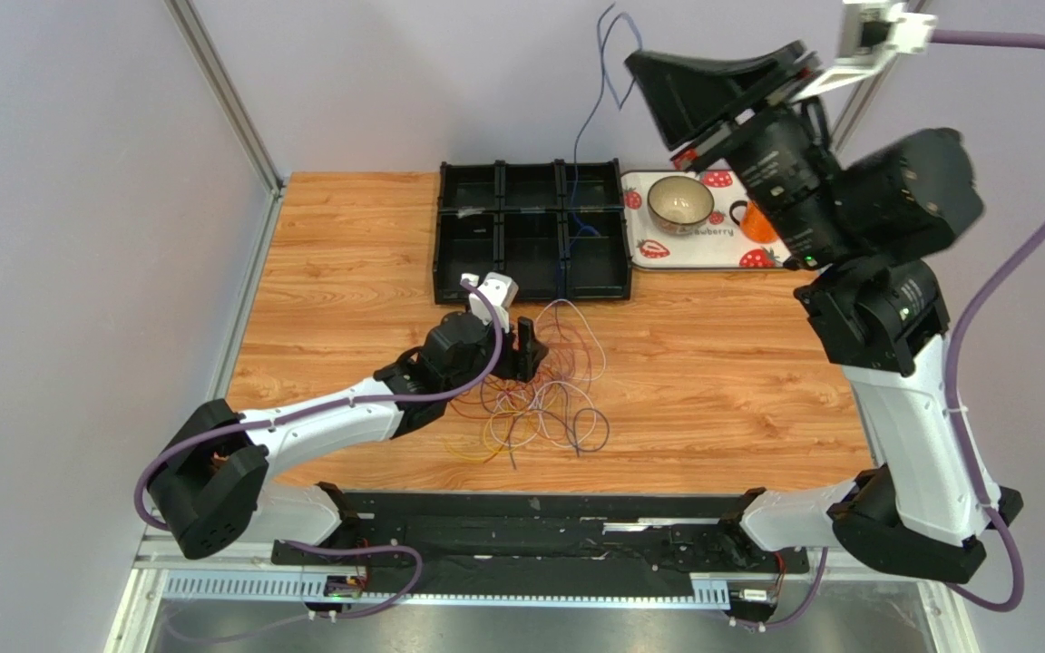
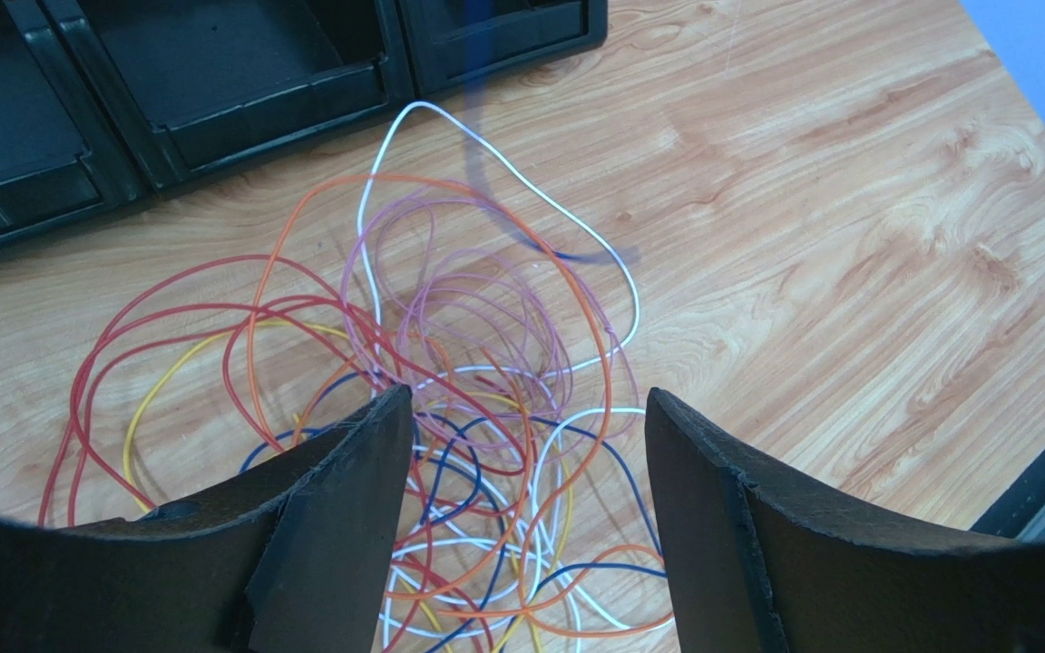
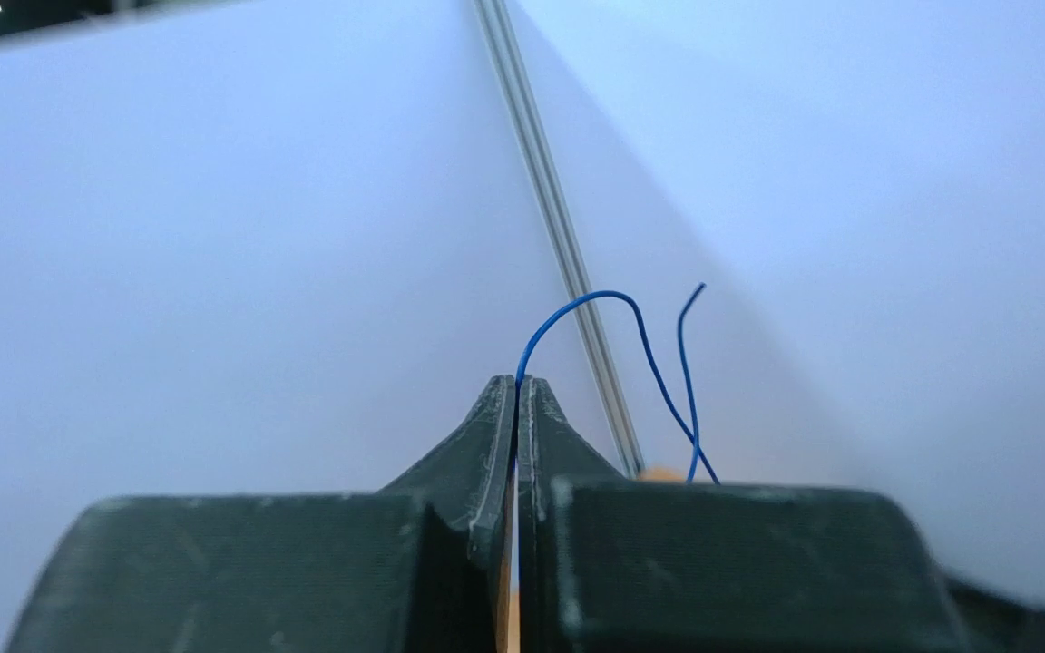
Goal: Untangle the cables
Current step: Untie the cable.
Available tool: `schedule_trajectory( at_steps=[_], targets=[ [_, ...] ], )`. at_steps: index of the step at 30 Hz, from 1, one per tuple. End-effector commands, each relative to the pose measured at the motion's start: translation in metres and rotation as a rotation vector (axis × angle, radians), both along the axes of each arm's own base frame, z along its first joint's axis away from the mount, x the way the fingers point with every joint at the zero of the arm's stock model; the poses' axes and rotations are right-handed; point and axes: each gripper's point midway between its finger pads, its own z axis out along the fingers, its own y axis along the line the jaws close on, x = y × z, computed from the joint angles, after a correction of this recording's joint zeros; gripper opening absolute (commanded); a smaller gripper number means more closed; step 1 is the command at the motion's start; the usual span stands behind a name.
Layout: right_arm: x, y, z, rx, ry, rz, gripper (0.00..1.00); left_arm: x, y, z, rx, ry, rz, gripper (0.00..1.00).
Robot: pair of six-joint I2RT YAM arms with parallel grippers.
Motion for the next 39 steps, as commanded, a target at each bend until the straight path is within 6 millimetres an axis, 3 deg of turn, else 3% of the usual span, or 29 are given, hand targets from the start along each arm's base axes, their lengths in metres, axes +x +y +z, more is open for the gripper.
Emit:
schedule_trajectory(
  at_steps=[1,9,14,21,25,31,32,33,34,35,36,38,39],
  targets=[
    [-0.045,-0.028,0.082,0.197,-0.274,0.044,0.0,-0.002,-0.006,0.013,-0.059,-0.023,-0.012,0.72],
    [-0.013,-0.024,0.04,0.115,-0.196,-0.07,0.0,-0.005,0.003,0.013,-0.047,-0.02,0.009,0.72],
    [-0.005,-0.018,0.016,0.09,-0.145,-0.066,0.0,-0.005,-0.005,0.035,-0.083,-0.081,-0.04,0.72],
    [-0.002,-0.02,0.004,0.067,-0.123,-0.086,0.0,0.005,-0.016,0.033,-0.036,-0.074,-0.054,0.71],
    [0.001,-0.022,-0.004,0.044,-0.129,-0.114,0.0,0.002,-0.013,0.029,-0.044,-0.049,-0.037,0.71],
    [0.012,-0.014,-0.012,0.023,-0.152,-0.133,0.0,-0.005,0.02,0.037,0.013,-0.018,0.063,0.7],
    [0.015,-0.011,-0.016,0.012,-0.148,-0.133,0.0,-0.003,0.031,0.051,0.012,-0.038,0.112,0.7],
    [0.016,-0.011,-0.01,0.027,-0.174,-0.139,0.0,-0.01,0.045,0.038,0.085,0.016,0.137,0.7],
    [0.018,-0.01,-0.01,0.018,-0.185,-0.148,0.0,-0.011,0.055,0.041,0.11,0.025,0.165,0.7],
    [0.024,-0.006,-0.014,0.004,-0.186,-0.153,0.0,-0.01,0.067,0.057,0.116,0.007,0.216,0.7],
    [0.027,-0.005,-0.013,0.003,-0.195,-0.162,0.0,-0.019,0.082,0.048,0.184,0.053,0.237,0.7],
    [0.037,0.002,-0.016,-0.029,-0.212,-0.18,0.0,-0.024,0.103,0.062,0.206,0.042,0.291,0.7],
    [0.04,0.005,-0.016,-0.038,-0.219,-0.185,0.0,-0.033,0.116,0.056,0.249,0.07,0.306,0.71]
  ],
)
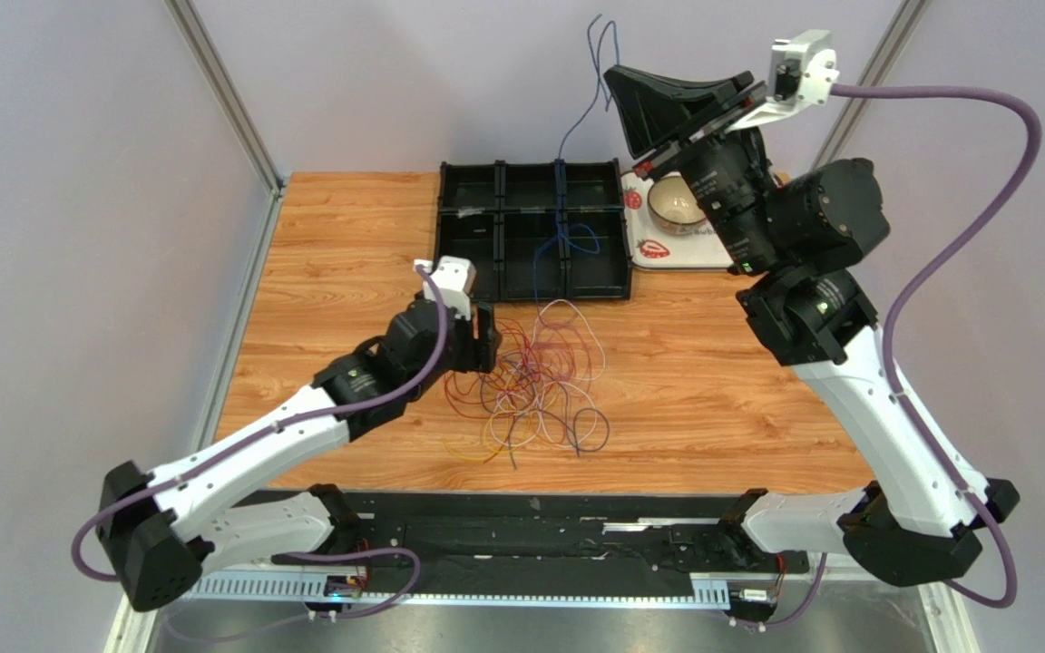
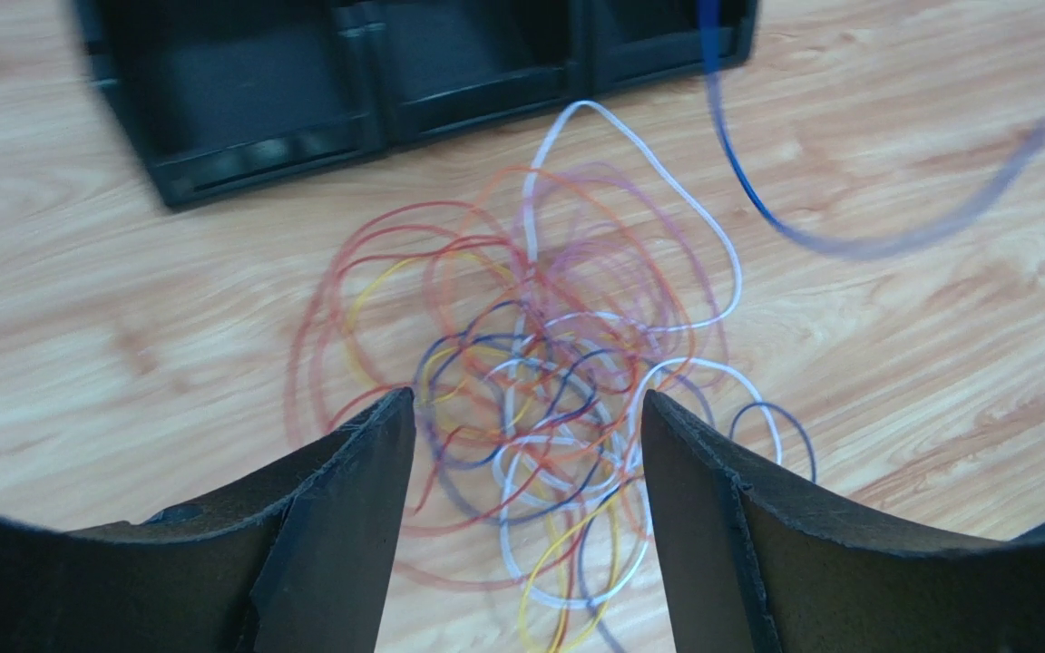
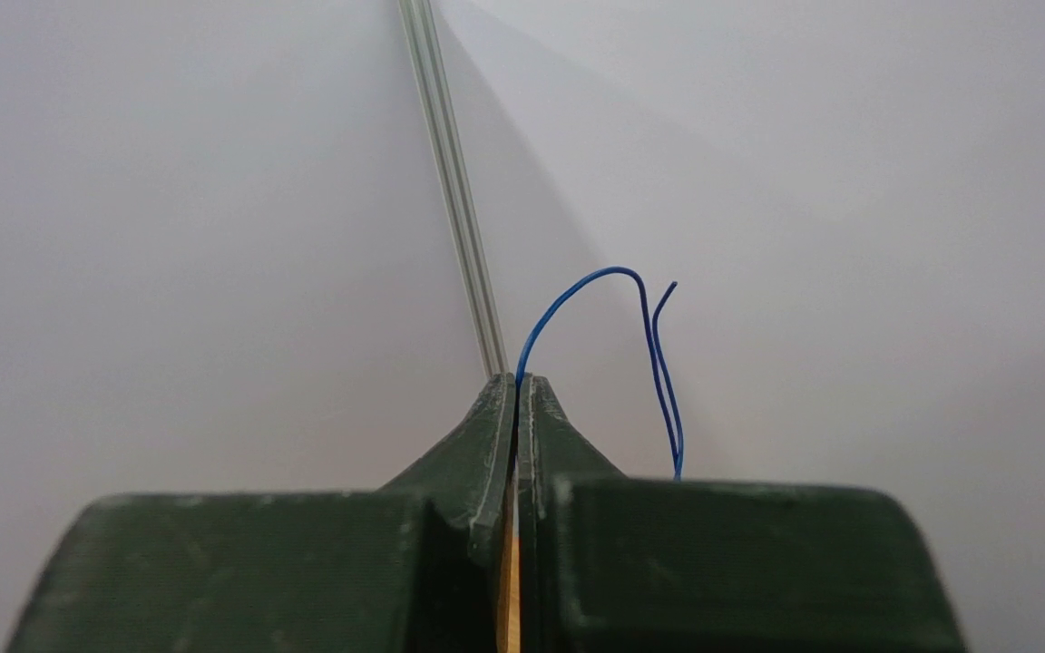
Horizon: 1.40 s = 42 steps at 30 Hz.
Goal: Untangle the cables
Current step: Untie the cable, then place the cable in the bin.
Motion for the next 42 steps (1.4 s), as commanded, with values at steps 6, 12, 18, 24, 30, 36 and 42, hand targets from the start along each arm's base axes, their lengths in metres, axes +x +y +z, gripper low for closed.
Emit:
schedule_trajectory(
  at_steps=[6,12,18,24,30,36,42],
  targets=[
    [0.041,0.016,0.004,-0.116,-0.145,-0.152,0.0,-0.041,0.108,0.001,0.134,0.067,0.304,0.72],
    [0.063,0.018,0.002,-0.172,-0.206,-0.264,0.0,-0.06,0.13,-0.005,0.058,0.144,0.434,0.75],
    [0.097,0.019,-0.001,-0.181,-0.199,-0.326,0.0,-0.077,0.113,0.05,-0.131,0.102,0.272,0.93],
    [0.144,0.024,-0.001,-0.167,-0.18,-0.365,0.0,-0.103,0.16,0.081,-0.119,-0.014,0.271,0.99],
    [0.188,0.021,0.004,-0.084,-0.153,-0.323,0.0,-0.111,0.183,0.09,-0.083,-0.018,0.329,0.99],
    [0.215,0.027,0.001,-0.044,-0.184,-0.294,0.0,-0.104,0.181,0.077,0.005,0.031,0.355,0.99],
    [0.236,0.029,-0.009,-0.024,-0.21,-0.316,0.0,-0.101,0.166,0.066,0.07,0.102,0.312,0.94]
  ],
)
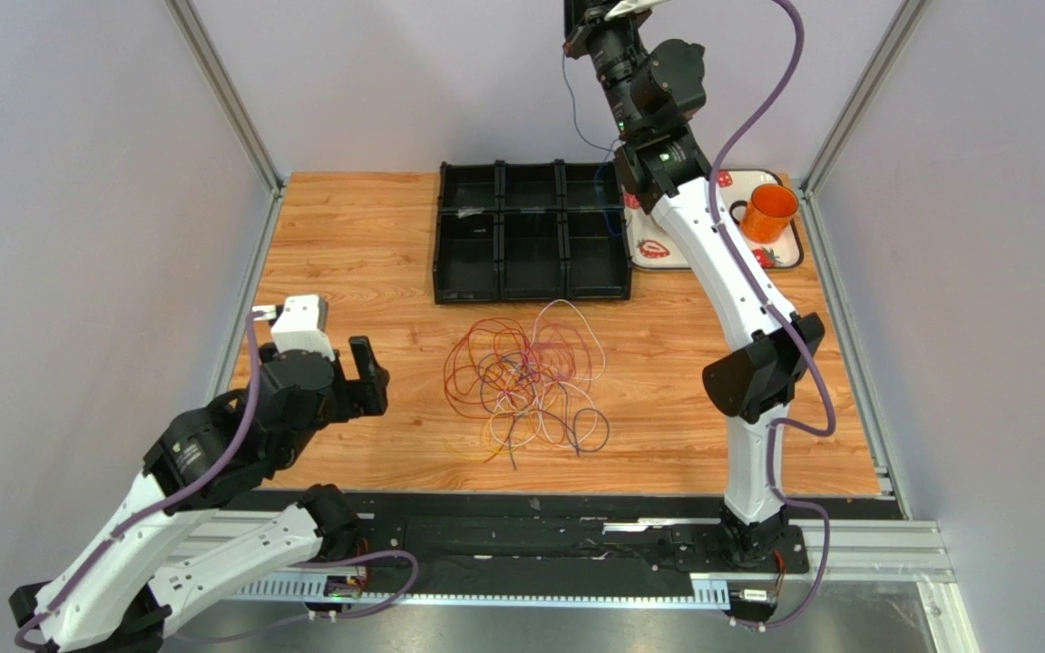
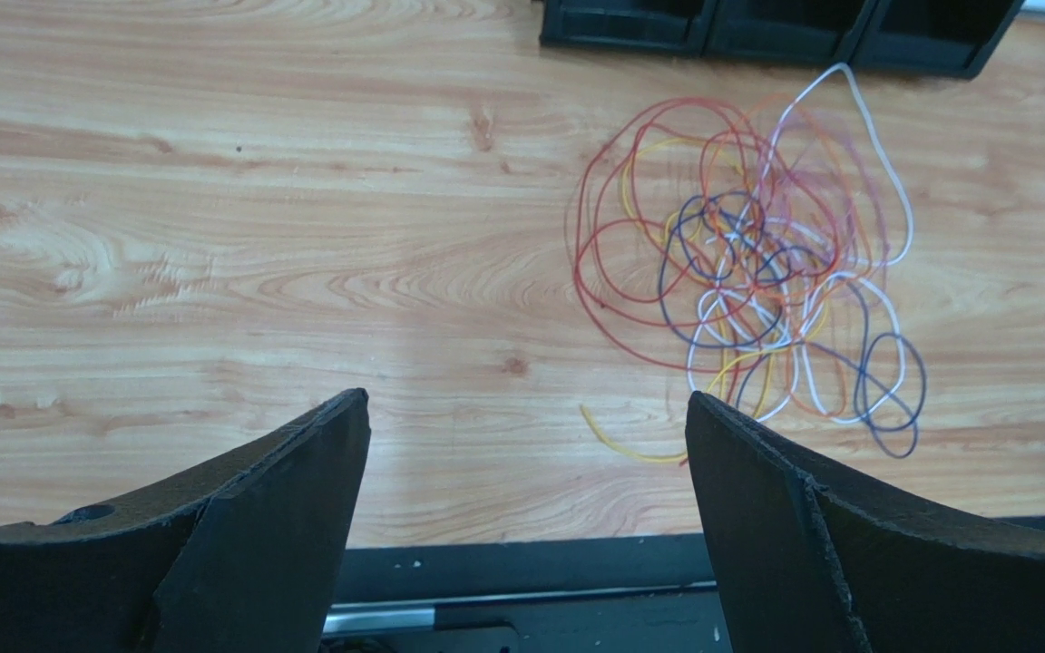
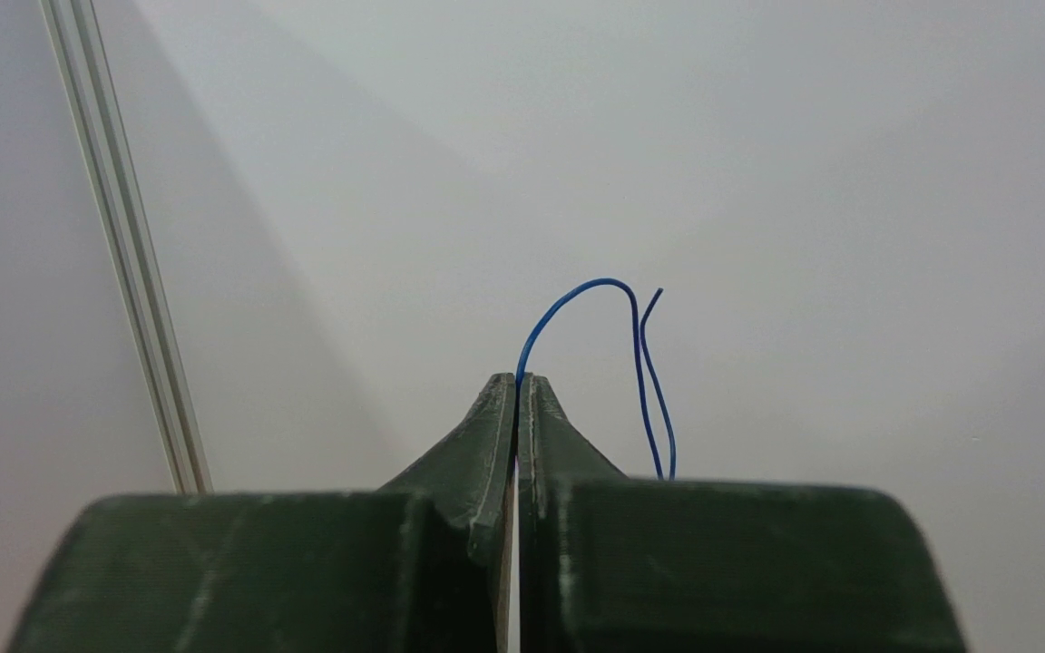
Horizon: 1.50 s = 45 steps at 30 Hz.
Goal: Untangle the cables
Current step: Place the cable in the bin.
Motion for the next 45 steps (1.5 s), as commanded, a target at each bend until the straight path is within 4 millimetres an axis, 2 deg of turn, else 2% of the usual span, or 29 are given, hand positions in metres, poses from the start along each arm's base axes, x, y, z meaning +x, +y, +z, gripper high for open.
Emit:
schedule_trajectory(
  at_steps=[1,14,15,17,18,21,32,36,40,44,45],
  targets=[
    [-0.009,-0.004,0.028,0.073,-0.108,0.023,0.0,-0.002,-0.006,0.0,0.033,0.034,-0.048,0.94],
    [0.019,0.003,0.021,0.193,-0.185,0.049,0.0,-0.007,0.002,0.007,-0.013,-0.013,-0.037,0.96],
    [0.026,0.007,0.012,0.193,-0.176,0.053,0.0,-0.007,0.002,0.007,-0.014,-0.014,-0.035,0.96],
    [0.029,0.007,0.009,0.207,-0.2,0.058,0.0,-0.008,0.004,0.008,-0.017,-0.014,-0.028,0.96],
    [0.035,0.012,0.0,0.201,-0.193,0.058,0.0,-0.008,0.005,0.008,-0.017,-0.015,-0.025,0.96],
    [0.041,0.011,-0.006,0.21,-0.224,0.038,0.0,-0.008,0.005,0.008,-0.02,-0.018,-0.023,0.96],
    [0.093,0.017,-0.082,0.202,-0.166,0.013,0.0,-0.005,0.004,0.005,0.003,-0.001,-0.016,0.95],
    [0.106,0.017,-0.102,0.189,-0.131,0.009,0.0,-0.003,0.003,0.004,0.01,0.006,-0.013,0.95],
    [0.115,0.012,-0.113,0.187,-0.1,0.001,0.0,-0.001,0.002,0.003,0.017,0.015,-0.009,0.95],
    [0.124,0.018,-0.136,0.222,-0.021,0.052,0.0,0.0,0.002,0.001,0.023,0.022,-0.007,0.94],
    [0.128,0.024,-0.15,0.213,0.012,0.063,0.0,0.0,0.001,0.001,0.022,0.023,-0.009,0.94]
  ],
)
